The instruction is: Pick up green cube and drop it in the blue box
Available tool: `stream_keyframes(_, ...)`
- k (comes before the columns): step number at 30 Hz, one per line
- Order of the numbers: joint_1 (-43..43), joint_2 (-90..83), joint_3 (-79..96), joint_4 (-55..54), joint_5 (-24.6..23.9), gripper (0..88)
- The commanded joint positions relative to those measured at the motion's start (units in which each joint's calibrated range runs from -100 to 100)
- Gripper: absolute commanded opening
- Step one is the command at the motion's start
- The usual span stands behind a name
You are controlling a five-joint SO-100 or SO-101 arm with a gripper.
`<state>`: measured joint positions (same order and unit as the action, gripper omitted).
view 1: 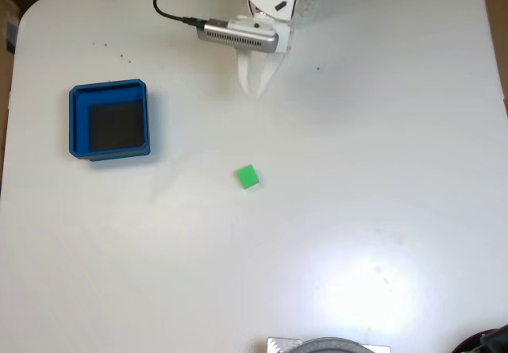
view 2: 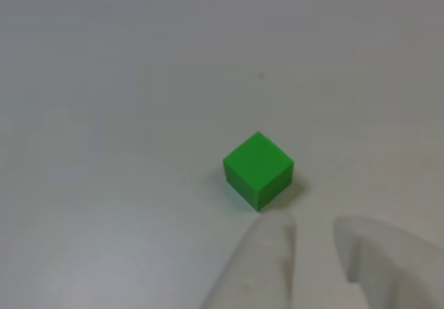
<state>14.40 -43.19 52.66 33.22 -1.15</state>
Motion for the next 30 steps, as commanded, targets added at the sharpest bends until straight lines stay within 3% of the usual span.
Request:
stream_keyframes(1,0.6,6.5,-8.6,-1.3,0.2,1.8)
stream_keyframes(19,0.5,33.7,-30.5,-1.2,0.4,1.8)
stream_keyframes(30,0.4,39.1,-36.5,-1.2,8.0,1.8)
